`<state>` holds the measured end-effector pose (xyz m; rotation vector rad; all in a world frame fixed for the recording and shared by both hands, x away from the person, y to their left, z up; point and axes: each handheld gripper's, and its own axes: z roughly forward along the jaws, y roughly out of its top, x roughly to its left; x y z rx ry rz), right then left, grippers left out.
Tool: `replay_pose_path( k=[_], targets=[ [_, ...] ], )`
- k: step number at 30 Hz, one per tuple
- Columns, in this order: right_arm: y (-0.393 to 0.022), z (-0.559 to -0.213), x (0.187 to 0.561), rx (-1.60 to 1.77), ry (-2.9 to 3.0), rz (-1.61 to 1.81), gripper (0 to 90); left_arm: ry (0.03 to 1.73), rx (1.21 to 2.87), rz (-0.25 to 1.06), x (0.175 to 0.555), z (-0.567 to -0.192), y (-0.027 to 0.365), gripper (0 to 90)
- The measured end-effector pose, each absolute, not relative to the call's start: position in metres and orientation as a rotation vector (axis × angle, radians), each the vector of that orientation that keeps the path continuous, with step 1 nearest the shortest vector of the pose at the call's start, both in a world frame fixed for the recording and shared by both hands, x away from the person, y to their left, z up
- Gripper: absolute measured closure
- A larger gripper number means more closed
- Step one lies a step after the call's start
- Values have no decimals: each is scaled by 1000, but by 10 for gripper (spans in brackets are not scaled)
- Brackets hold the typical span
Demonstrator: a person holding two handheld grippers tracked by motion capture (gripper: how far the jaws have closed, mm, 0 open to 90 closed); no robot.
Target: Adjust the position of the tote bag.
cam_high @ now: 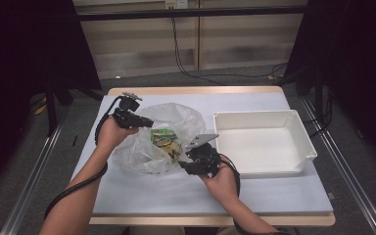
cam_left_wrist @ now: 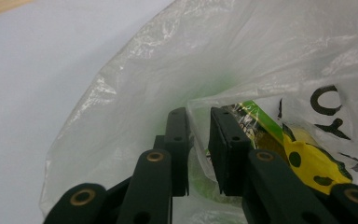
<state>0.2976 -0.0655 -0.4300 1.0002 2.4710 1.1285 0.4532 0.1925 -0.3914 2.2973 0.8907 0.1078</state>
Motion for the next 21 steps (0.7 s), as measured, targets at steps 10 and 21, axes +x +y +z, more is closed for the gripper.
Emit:
replay_pose_path(
  k=[10,21],
  targets=[
    [-43,-426,306,961,2467,1158,478,921,2259,101,452,-394,190,806],
    [-37,-429,313,961,2475,1145,420,884,2304,111,451,-391,195,831]
  ],
)
